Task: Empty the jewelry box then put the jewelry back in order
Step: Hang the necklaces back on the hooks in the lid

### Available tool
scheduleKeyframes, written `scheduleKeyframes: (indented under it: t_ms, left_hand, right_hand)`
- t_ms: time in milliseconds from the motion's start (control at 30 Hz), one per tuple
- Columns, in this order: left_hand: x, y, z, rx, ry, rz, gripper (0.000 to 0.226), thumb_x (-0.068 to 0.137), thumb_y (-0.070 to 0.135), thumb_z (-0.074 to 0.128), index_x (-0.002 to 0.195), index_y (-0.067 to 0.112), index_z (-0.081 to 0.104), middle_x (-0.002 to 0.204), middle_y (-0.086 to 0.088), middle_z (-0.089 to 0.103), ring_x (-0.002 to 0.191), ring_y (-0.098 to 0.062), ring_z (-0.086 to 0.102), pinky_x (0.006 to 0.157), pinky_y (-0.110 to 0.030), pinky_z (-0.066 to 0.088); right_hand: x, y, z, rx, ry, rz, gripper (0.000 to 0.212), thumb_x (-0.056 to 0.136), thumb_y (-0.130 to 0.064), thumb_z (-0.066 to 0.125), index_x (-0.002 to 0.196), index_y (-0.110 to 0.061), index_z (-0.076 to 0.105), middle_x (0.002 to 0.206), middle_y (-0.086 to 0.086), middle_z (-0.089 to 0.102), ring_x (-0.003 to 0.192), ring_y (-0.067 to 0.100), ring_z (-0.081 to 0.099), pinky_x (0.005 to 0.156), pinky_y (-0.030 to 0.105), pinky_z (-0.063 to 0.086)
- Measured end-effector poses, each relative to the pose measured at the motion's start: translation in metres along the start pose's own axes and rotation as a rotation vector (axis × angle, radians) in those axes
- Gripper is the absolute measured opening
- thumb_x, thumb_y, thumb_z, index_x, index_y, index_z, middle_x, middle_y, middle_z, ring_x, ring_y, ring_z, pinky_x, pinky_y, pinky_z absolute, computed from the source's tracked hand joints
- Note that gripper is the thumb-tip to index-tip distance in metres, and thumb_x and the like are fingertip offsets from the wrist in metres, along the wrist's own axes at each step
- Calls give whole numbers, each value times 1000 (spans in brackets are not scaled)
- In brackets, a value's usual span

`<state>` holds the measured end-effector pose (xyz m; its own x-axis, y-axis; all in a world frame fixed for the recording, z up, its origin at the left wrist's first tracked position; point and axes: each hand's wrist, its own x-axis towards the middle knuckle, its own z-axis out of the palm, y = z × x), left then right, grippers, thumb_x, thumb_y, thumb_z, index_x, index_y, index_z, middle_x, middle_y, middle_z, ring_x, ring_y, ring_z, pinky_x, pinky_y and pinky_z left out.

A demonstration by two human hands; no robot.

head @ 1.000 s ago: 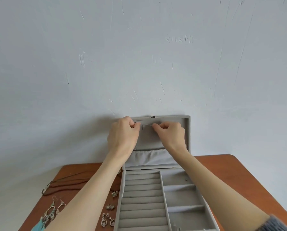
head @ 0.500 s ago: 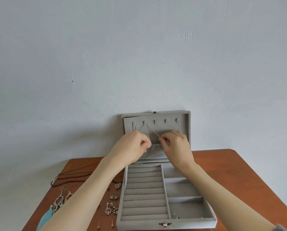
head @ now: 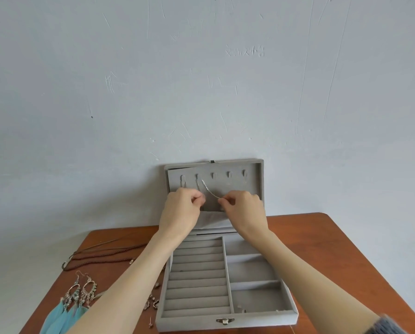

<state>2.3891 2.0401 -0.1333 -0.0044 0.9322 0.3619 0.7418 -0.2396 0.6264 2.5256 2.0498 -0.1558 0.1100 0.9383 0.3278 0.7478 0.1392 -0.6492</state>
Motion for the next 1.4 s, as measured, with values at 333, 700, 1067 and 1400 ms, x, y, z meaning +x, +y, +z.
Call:
scheduleKeyframes:
  t_ms: [333,700,1067,1400]
  left_hand:
    - [-11,-14,-2,339,-22,184,29,94,26,50,86,7,70,90,-8,54,91,-20,52,70,-24,37]
    - [-10,-21,3,266,38,92,17,90,18,56,100,12,67,94,-9,66,97,-24,54,81,-32,43]
    - [-13,-24,6,461,73,203,20,94,20,47,91,21,67,89,2,68,96,-18,49,74,-28,23]
    - [-15,-29,-1,338,81,260,25,91,24,54,114,12,59,106,-2,61,103,-18,52,87,-29,39]
  right_hand:
    - [-5,-4,12,29,-72,1,23,90,-32,54,86,-19,73,85,3,73,87,24,63,94,36,37]
    - [-2,-8,12,24,-110,44,13,84,-32,60,78,-26,70,81,-2,71,86,19,61,89,31,28]
    - [-11,5,12,-3,-148,-164,14,86,-31,58,91,-28,71,95,-12,71,98,9,60,92,28,27]
    - [-11,0,12,6,-43,-207,15,87,-21,58,91,-18,73,91,-4,73,90,16,64,93,37,42]
